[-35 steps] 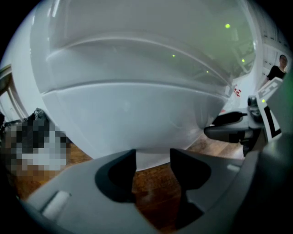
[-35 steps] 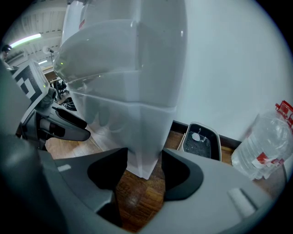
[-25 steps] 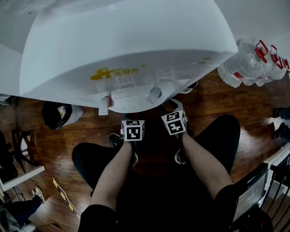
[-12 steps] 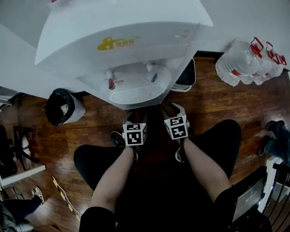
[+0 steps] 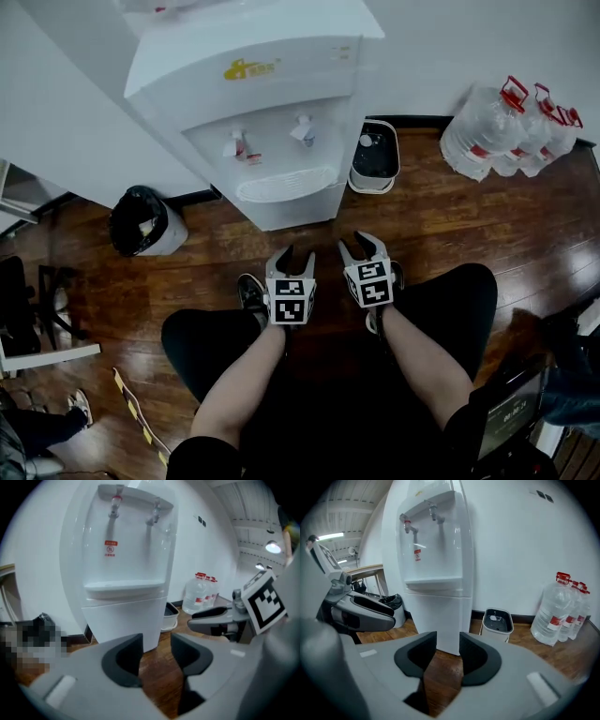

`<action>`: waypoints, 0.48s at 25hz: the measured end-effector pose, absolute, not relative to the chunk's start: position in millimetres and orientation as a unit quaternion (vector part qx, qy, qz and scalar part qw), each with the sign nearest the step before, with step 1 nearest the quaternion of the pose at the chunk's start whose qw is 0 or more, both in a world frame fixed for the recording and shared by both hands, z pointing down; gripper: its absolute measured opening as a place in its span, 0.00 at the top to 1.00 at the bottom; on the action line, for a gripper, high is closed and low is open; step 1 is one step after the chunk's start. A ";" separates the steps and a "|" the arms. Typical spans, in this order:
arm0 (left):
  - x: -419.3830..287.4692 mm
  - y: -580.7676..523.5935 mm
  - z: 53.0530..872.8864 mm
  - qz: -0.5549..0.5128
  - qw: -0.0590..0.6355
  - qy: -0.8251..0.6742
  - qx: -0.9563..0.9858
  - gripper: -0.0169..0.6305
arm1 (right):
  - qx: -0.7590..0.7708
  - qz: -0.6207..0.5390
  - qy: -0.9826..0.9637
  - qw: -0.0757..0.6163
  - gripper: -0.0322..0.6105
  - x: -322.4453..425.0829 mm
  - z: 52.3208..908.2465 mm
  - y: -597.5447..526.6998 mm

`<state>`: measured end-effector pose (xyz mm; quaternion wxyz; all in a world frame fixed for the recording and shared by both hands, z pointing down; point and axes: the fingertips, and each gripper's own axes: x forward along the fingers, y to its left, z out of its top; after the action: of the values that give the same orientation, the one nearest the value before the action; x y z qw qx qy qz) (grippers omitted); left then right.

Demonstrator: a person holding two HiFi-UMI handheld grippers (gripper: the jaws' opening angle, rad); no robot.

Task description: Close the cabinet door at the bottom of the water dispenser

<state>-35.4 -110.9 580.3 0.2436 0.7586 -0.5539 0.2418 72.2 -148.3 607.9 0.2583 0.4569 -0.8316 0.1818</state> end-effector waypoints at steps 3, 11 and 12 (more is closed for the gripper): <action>-35.7 -90.6 571.4 0.238 0.227 -0.559 0.761 0.67 | 0.459 0.175 -0.837 0.241 0.72 68.4 594.7 -130.7; -36.7 -54.5 547.2 0.210 0.180 -0.575 0.770 0.69 | 0.457 0.156 -0.852 0.201 0.85 58.6 569.0 -87.1; -36.4 -50.6 545.1 0.210 0.169 -0.575 0.772 0.69 | 0.456 0.156 -0.854 0.197 0.87 58.0 566.9 -81.6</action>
<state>-36.4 -50.6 545.1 0.1693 0.7724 -0.5749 0.2101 58.0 -81.6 566.9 0.1969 0.4558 -0.8539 0.1559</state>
